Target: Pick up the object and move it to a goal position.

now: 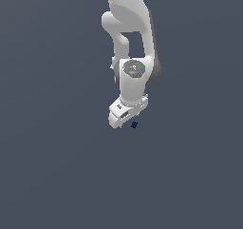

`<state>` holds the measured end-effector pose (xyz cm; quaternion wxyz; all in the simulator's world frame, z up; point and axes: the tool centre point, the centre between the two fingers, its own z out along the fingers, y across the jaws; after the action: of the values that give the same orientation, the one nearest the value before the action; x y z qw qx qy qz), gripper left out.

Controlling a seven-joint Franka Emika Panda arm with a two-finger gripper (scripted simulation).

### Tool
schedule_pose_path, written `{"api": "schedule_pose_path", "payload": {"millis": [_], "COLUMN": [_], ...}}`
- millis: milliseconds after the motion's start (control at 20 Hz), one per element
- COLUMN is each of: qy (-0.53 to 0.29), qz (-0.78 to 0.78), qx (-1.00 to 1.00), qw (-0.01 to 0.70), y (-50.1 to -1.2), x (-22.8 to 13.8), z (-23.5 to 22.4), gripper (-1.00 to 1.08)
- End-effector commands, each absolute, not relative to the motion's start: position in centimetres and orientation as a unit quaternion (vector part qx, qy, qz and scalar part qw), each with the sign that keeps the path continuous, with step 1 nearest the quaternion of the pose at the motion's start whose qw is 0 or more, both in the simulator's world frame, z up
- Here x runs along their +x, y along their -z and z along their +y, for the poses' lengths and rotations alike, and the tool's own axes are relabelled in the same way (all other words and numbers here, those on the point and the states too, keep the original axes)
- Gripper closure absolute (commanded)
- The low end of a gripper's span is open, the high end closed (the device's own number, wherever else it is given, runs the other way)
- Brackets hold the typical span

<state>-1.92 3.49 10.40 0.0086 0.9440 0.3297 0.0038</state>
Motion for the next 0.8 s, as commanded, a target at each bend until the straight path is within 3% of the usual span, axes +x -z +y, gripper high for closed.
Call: {"api": "schedule_pose_path", "payload": {"millis": [0,750], "qy": [-0.002,0.000], "qz": [0.371,0.519], "qx": [0.929,0.855], "qw": [0.008,0.001], "y": [-9.6,-6.5], "x": [-2.4,-4.3], "z": [4.2,6.9], "gripper": [-0.92,-0.92]}}
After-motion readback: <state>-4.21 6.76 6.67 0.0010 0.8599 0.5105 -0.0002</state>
